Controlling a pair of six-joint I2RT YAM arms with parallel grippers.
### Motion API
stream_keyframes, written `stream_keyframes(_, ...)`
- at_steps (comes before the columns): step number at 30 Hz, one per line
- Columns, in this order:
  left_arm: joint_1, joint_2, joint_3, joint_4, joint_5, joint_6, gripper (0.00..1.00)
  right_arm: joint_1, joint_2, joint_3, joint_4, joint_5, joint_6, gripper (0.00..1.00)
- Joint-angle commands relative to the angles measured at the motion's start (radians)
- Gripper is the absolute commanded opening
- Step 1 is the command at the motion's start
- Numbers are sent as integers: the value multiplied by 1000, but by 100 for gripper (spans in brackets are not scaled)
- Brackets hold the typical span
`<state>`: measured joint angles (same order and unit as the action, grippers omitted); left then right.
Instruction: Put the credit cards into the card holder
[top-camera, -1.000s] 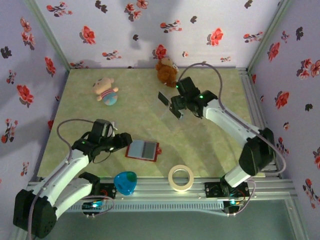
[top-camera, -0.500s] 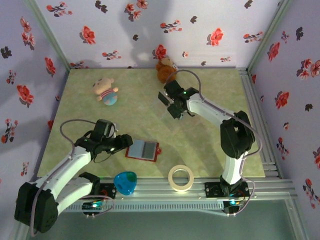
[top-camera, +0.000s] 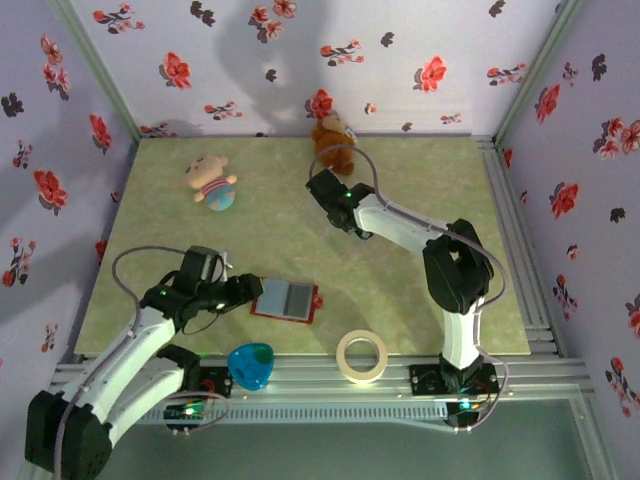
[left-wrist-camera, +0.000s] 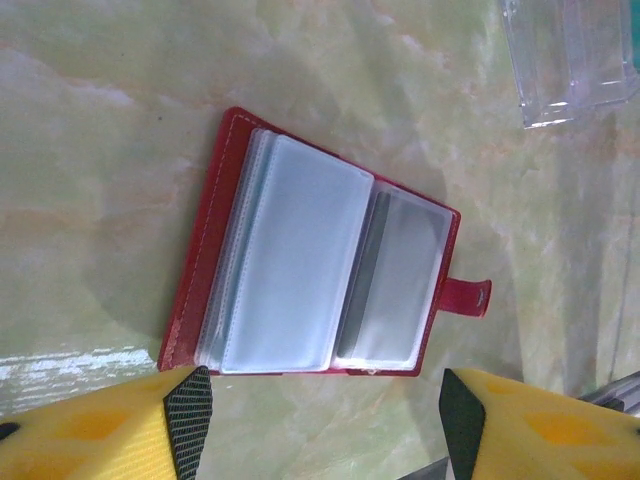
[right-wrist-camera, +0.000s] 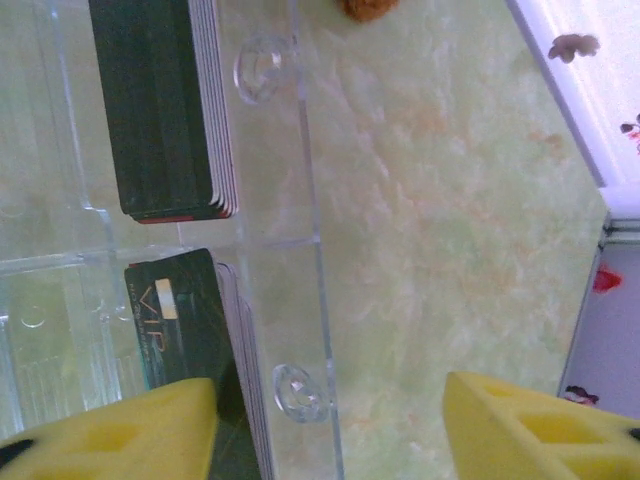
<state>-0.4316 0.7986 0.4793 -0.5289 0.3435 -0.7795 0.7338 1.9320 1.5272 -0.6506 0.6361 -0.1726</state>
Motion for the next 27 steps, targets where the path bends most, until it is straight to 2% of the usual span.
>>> stream_keyframes(1,9,-39,-31,-49,1,-18,65,0,-29,-25,32,70,-4,52)
stream_keyframes(4,10,-57,-53,-43,-3,-26,66,0,-31,-32,20,48,-8,37)
stream_keyframes(6,9,-58,-63,-35,-1,-31,65,0,-26,-29,3,27,-2,32)
stream_keyframes(10,9,-55,-67,-33,1,-29,65,1,-37,-20,-32,-52,28,34)
stream_keyframes(14,10,-52,-65,-34,3,-28,65,-1,-40,-2,-84,-89,49,45)
stream_keyframes(17,10,-47,-62,-36,4,-31,66,-5,-40,-3,-107,-143,51,49)
stream_keyframes(22,10,-29,-44,-46,9,-31,66,-4,15,-10,-112,-45,39,50)
stream_keyframes(27,9,-22,-31,-62,9,-27,66,8,41,-14,-101,71,12,42)
